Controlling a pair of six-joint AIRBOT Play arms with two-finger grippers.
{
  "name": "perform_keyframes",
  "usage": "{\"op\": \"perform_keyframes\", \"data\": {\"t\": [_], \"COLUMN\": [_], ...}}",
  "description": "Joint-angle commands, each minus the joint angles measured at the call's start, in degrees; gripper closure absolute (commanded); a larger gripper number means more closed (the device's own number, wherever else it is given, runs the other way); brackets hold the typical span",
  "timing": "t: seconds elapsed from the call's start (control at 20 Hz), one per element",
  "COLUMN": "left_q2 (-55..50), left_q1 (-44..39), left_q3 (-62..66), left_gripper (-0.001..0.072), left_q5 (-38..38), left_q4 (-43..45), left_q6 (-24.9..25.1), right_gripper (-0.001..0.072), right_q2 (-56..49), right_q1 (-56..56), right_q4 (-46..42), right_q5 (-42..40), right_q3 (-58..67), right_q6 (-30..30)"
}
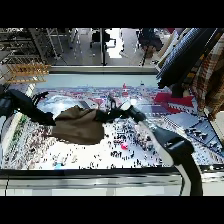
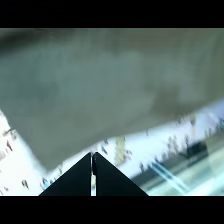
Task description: Fold the clothes and pants, and hang the long-sleeved shirts on hangers.
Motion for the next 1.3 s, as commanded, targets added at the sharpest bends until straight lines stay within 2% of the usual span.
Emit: {"op": "perform_keyframes", "data": {"t": [0.0,0.25,0.6,0.95,1.25], "left_q2": [3.89,7.45,7.52,7.52,7.52], "left_q1": [0.04,0.00,0.00,0.00,0.00], "left_q3": [0.00,-0.15,-0.15,-0.15,-0.15], "left_gripper": [0.0694,0.0694,0.0694,0.0694,0.0694], "left_q5": [4.63,6.27,6.51,6.58,6.58], "left_q4": [-0.04,-0.02,-0.02,0.13,0.61], "left_q6": [-0.55,-0.70,-0.68,-0.63,-0.66], "right_gripper": [0.0693,0.0693,0.0693,0.0693,0.0693], "right_q2": [9.33,20.50,21.79,26.69,35.10], "right_q1": [-6.10,-23.93,-47.36,-59.30,-69.77], "right_q4": [-17.38,-21.18,-24.30,-29.97,-30.23], "right_q5": [5.95,11.65,17.38,15.91,11.56], "right_q3": [1.84,1.84,0.22,-10.01,-23.10], "right_q6": [7.93,8.15,7.78,8.46,8.44]}}
